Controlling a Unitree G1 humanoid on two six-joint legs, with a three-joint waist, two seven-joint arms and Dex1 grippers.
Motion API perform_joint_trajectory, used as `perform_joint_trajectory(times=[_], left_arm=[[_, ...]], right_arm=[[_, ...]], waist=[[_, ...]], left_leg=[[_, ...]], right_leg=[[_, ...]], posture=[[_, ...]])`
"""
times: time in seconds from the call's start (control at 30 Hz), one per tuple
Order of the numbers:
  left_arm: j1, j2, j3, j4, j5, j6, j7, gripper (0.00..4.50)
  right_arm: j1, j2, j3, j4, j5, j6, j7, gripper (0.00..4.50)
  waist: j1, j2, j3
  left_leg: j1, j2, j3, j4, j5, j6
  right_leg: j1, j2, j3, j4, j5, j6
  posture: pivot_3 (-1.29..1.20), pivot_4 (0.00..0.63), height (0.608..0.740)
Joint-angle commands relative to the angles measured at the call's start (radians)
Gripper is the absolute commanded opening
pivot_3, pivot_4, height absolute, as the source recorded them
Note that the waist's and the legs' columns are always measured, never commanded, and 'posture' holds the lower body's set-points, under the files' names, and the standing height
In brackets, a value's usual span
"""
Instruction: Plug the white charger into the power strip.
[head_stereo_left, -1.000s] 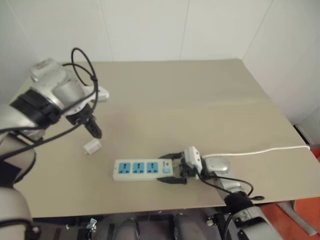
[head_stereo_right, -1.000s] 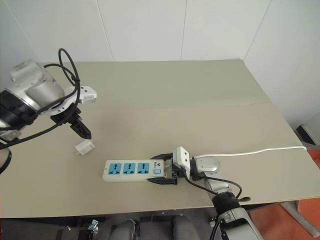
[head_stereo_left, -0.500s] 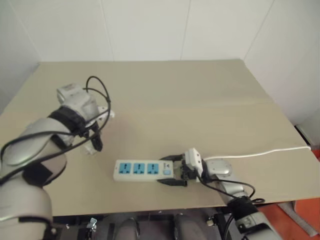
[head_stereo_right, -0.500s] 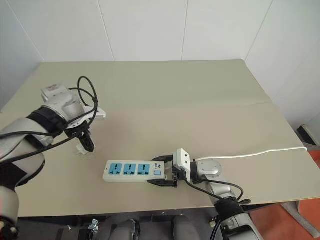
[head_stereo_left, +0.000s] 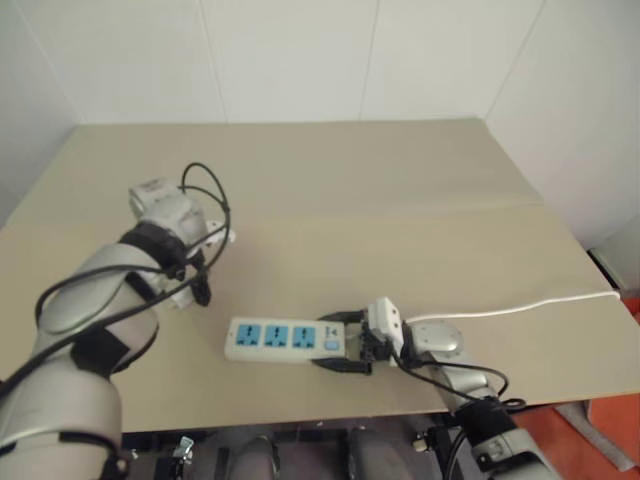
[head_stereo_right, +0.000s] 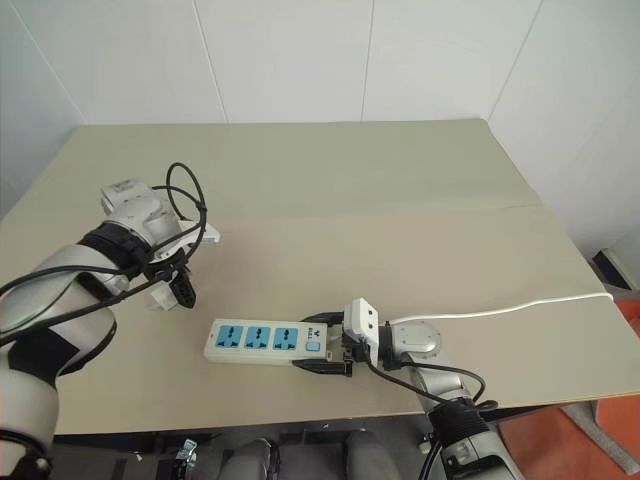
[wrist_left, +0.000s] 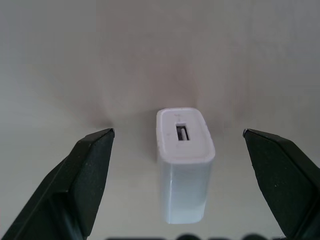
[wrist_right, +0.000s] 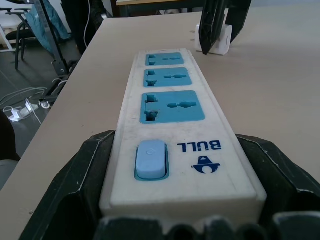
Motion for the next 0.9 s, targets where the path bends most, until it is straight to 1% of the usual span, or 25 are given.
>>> perform_joint_trajectory(times=[0.03,0.1,0.2,0.3,0.43,0.5,0.67,0.73,0.8,0.87,0.9], left_arm=[[0.0,-0.007,0.034,0.0,0.03,0.0,0.001,4.5],[0.009,-0.016,0.046,0.007,0.038,0.003,0.016,4.5],[0.017,-0.017,0.057,0.004,0.052,-0.002,0.025,3.86],[0.019,-0.013,0.064,-0.011,0.066,-0.005,0.006,2.96],[0.024,-0.005,0.072,-0.013,0.087,-0.013,-0.006,1.58],[0.029,0.002,0.074,-0.018,0.095,-0.017,-0.014,1.01],[0.037,0.015,0.105,-0.055,0.098,-0.023,-0.012,1.02],[0.021,0.012,0.16,-0.077,0.08,-0.009,0.02,1.02],[-0.018,0.0,0.296,-0.099,0.016,0.008,0.078,1.02],[-0.028,-0.017,0.493,-0.155,-0.055,-0.003,0.227,1.02],[-0.008,-0.029,0.627,-0.212,-0.109,-0.047,0.324,1.02]], right_arm=[[0.008,0.009,0.017,-0.016,-0.003,0.012,-0.011,3.46],[0.007,0.008,0.016,-0.016,-0.002,0.013,-0.013,3.46],[0.003,0.005,0.013,-0.014,-0.001,0.013,-0.018,3.46],[0.004,0.001,0.011,-0.016,0.0,0.013,-0.021,3.46],[0.011,-0.002,0.013,-0.022,-0.002,0.012,-0.025,3.46],[0.014,-0.002,0.014,-0.023,-0.004,0.011,-0.027,3.46],[0.013,0.003,0.018,-0.021,-0.004,0.01,-0.029,3.46],[0.01,0.002,0.017,-0.017,-0.004,0.008,-0.028,3.46],[0.008,0.0,0.017,-0.014,-0.003,0.007,-0.023,3.46],[0.005,-0.003,0.019,-0.011,-0.003,0.007,-0.016,3.46],[0.004,-0.002,0.021,-0.01,-0.002,0.006,-0.012,3.46]], waist=[[0.0,0.0,0.0],[0.0,0.0,0.0],[-0.001,0.0,0.0],[0.0,0.0,0.0],[0.0,0.0,0.0],[0.0,0.0,0.0],[0.0,0.0,0.0],[0.001,0.0,0.0],[0.002,0.0,0.0],[0.002,0.0,0.0],[0.003,0.0,0.0]], left_leg=[[0.0,0.0,0.0,0.0,0.0,0.0],[0.0,0.0,0.0,0.0,0.0,0.0],[0.001,0.0,0.0,0.0,0.0,0.0],[0.001,0.0,0.0,0.0,0.0,0.0],[0.001,0.0,0.0,0.001,0.0,0.0],[0.001,0.0,0.0,0.001,0.0,0.0],[0.001,0.0,0.0,0.001,0.0,0.0],[0.001,0.0,0.0,0.001,0.0,0.0],[0.0,0.0,0.0,0.001,0.0,0.0],[0.0,0.0,-0.001,0.002,0.0,0.0],[-0.001,0.0,-0.001,0.002,0.0,0.0]], right_leg=[[0.0,0.0,0.0,0.0,0.0,0.0],[0.0,0.0,0.0,0.0,0.0,0.0],[0.0,0.0,0.0,0.001,0.0,0.0],[0.0,0.0,0.0,0.001,0.0,0.0],[0.001,0.0,0.0,0.001,0.0,0.0],[0.0,0.0,0.0,0.001,0.0,0.0],[0.001,0.0,0.0,0.001,0.0,0.0],[0.0,0.0,0.0,0.001,0.0,0.0],[0.0,0.0,0.0,0.001,0.0,0.0],[0.0,0.0,0.0,0.001,0.0,0.0],[0.0,-0.001,-0.001,0.001,0.0,0.0]], posture=[[0.0,0.15,0.74],[0.0,0.15,0.74],[0.0,0.15,0.74],[0.0,0.15,0.74],[0.0,0.15,0.74],[0.0,0.15,0.74],[0.0,0.15,0.74],[0.0,0.15,0.74],[0.0,0.15,0.74],[0.0,0.15,0.74],[0.0,0.15,0.74]])
